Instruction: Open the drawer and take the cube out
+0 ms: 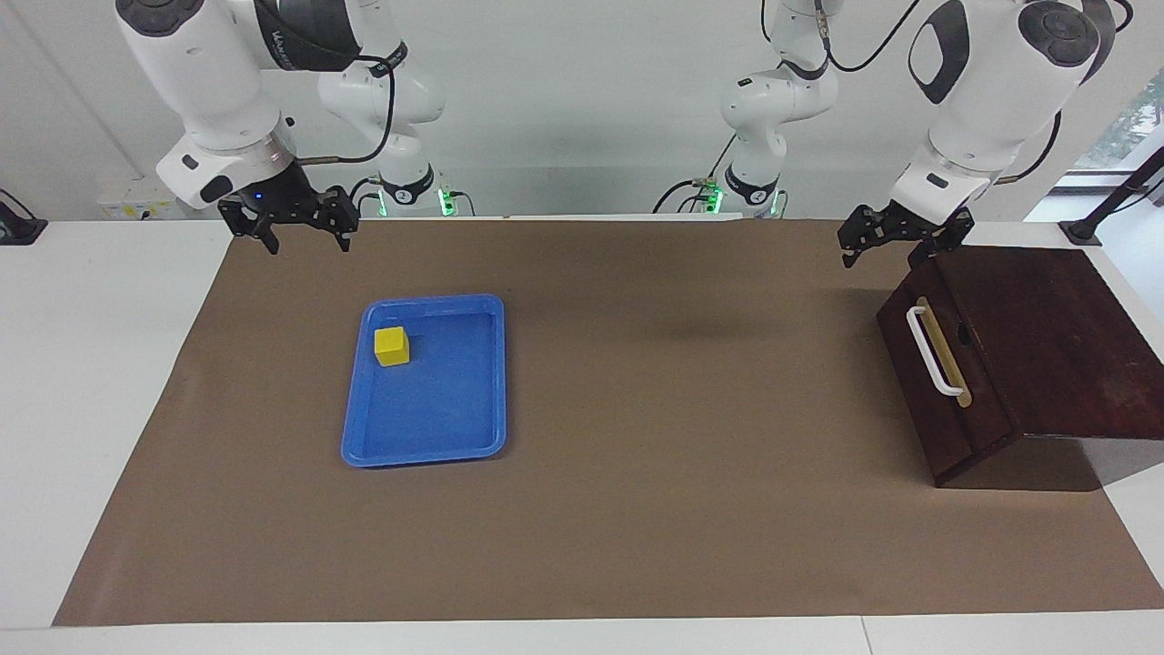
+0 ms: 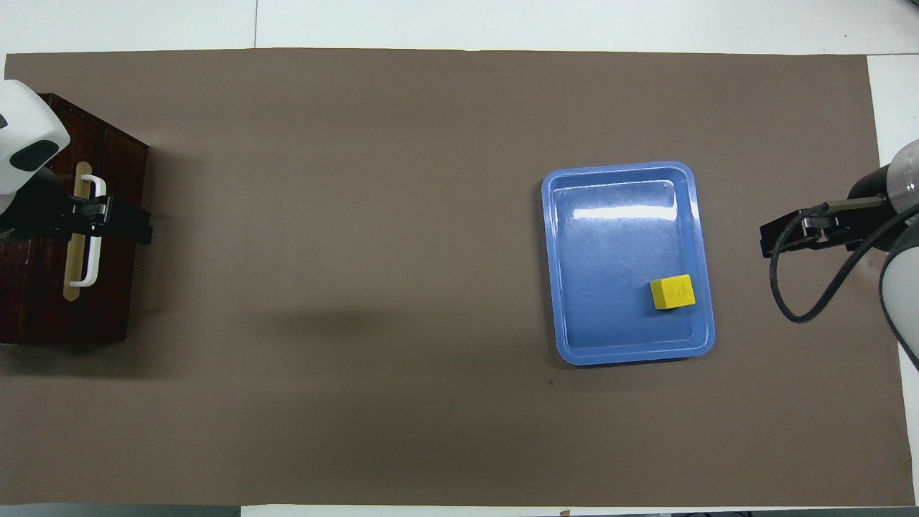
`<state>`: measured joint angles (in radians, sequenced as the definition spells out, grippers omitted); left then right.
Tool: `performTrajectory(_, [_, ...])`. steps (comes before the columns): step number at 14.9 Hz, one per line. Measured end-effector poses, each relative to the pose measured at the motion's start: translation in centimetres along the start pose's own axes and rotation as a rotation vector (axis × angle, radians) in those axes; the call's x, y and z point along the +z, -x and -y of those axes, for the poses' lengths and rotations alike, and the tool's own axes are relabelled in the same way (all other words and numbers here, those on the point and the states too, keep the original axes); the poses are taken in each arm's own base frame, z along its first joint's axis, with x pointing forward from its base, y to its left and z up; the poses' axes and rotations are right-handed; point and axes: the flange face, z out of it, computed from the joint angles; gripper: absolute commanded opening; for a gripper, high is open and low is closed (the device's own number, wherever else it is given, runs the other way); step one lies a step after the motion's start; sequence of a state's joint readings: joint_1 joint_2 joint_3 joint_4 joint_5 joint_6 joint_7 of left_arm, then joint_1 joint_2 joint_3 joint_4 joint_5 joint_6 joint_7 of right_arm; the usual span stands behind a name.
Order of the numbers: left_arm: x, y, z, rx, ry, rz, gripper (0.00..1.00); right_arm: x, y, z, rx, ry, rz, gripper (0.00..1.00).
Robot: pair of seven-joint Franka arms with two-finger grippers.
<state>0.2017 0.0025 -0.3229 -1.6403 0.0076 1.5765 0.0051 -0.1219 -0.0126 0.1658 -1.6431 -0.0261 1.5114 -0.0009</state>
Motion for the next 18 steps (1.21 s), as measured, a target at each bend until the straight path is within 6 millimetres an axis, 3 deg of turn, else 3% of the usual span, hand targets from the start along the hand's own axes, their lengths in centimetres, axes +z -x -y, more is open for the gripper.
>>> performTrajectory(4, [0.0, 0.0, 0.0, 0.000, 0.000, 0.000, 1.00, 1.0, -0.5, -0.4, 0.010, -0.005, 0.021, 1.00])
performTrajectory(18, [0.0, 0.0, 0.0, 0.000, 0.000, 0.000, 1.00, 0.9, -0.4, -1.2, 0.048, -0.011, 0.022, 1.00])
